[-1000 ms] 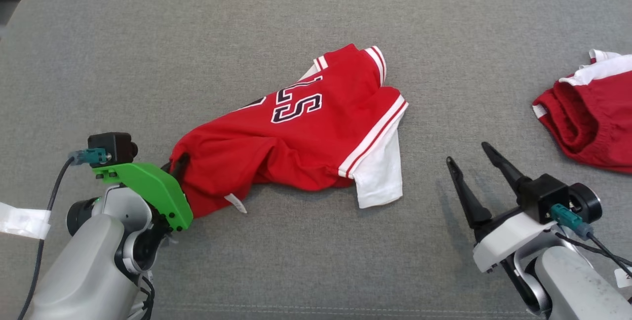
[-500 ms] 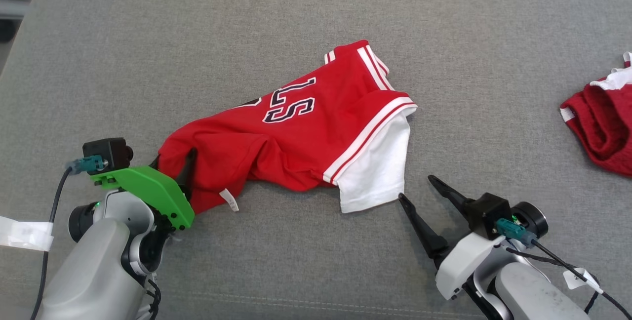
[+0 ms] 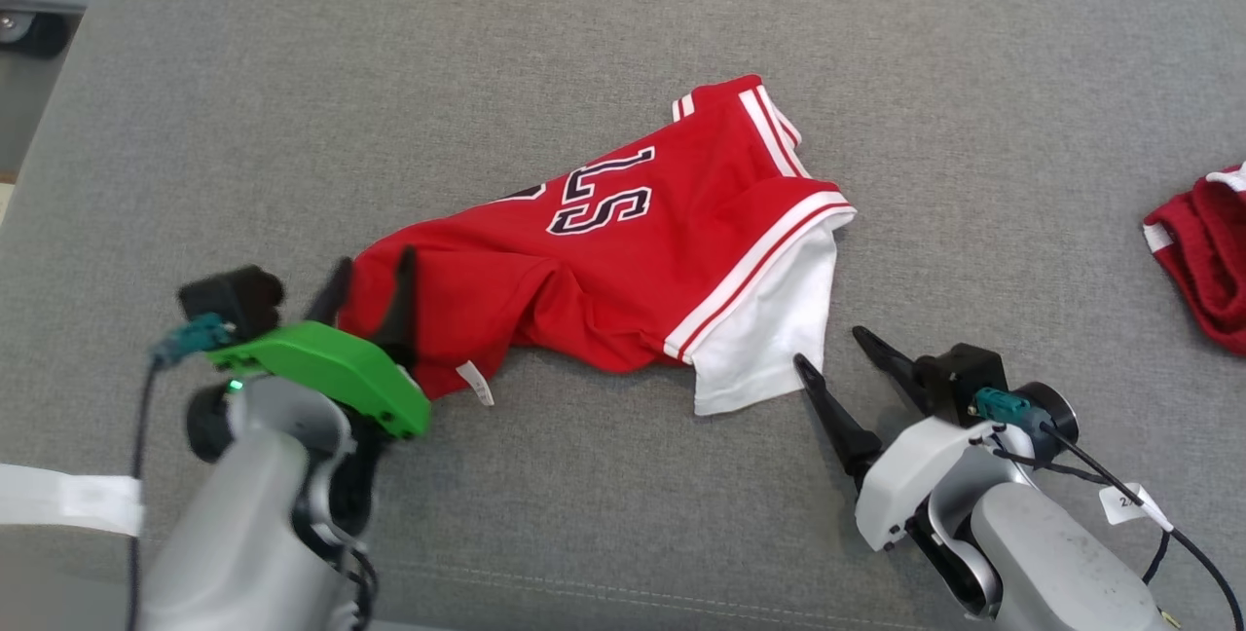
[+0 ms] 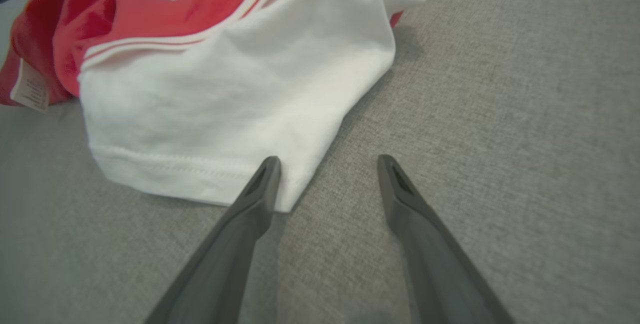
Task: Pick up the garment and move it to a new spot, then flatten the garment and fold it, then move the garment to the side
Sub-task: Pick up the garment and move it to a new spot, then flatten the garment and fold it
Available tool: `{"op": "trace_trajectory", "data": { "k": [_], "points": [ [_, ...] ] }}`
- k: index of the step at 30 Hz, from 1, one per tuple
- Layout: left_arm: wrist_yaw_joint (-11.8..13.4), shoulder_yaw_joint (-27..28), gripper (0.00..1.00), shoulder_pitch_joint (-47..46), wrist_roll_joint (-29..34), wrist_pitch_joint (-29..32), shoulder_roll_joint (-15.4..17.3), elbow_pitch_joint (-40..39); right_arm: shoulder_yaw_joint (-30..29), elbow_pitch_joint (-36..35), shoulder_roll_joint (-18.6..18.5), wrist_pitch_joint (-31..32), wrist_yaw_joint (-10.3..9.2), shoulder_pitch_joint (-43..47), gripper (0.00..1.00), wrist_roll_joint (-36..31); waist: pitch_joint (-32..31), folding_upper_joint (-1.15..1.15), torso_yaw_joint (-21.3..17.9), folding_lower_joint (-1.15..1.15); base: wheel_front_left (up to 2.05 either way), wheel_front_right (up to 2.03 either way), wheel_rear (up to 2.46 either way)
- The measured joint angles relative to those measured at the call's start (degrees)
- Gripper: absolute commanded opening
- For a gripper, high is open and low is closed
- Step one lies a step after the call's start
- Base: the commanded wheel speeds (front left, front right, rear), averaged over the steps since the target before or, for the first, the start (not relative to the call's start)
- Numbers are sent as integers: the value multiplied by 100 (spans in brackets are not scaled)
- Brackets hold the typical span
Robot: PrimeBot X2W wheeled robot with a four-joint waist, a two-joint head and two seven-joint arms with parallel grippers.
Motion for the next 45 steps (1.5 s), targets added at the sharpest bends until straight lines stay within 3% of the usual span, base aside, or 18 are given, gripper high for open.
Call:
{"op": "trace_trajectory", "data": {
  "k": [1,4,5,6,8,21,33,40,45],
  "points": [
    [-15,-69,100,82,-75,11,-123,-62,-32,48,34,9,0,-46,100,20,3,0,27,0,0,0,0],
    [-119,-452,100,427,-158,138,-438,-111,-63,167,93,34,1,-165,67,64,8,0,102,0,0,0,0],
    [-130,-517,100,528,-158,143,-490,-125,-64,203,96,58,5,-204,43,74,8,0,123,0,0,0,0],
    [-130,-536,100,593,-156,134,-497,-133,-63,243,102,75,10,-244,34,97,7,0,138,0,0,0,0],
    [-129,-535,100,629,-142,123,-449,-151,-64,298,122,103,38,-314,0,144,-10,0,153,0,0,0,0],
    [-131,-972,100,884,192,260,-200,-502,-274,358,56,-11,126,-581,0,304,-133,0,32,0,0,0,0],
    [-108,-1060,100,1151,493,276,23,-661,-666,91,-311,-129,116,-929,0,341,-210,0,10,0,0,0,0],
    [-98,-1194,100,1271,638,247,11,-657,-694,-11,-414,-127,119,-1056,0,347,-246,0,28,0,0,0,0],
    [-52,-1150,100,1269,911,138,185,-581,-635,-14,-389,-108,127,-1048,0,372,-272,0,61,0,0,0,0]
  ]
}}
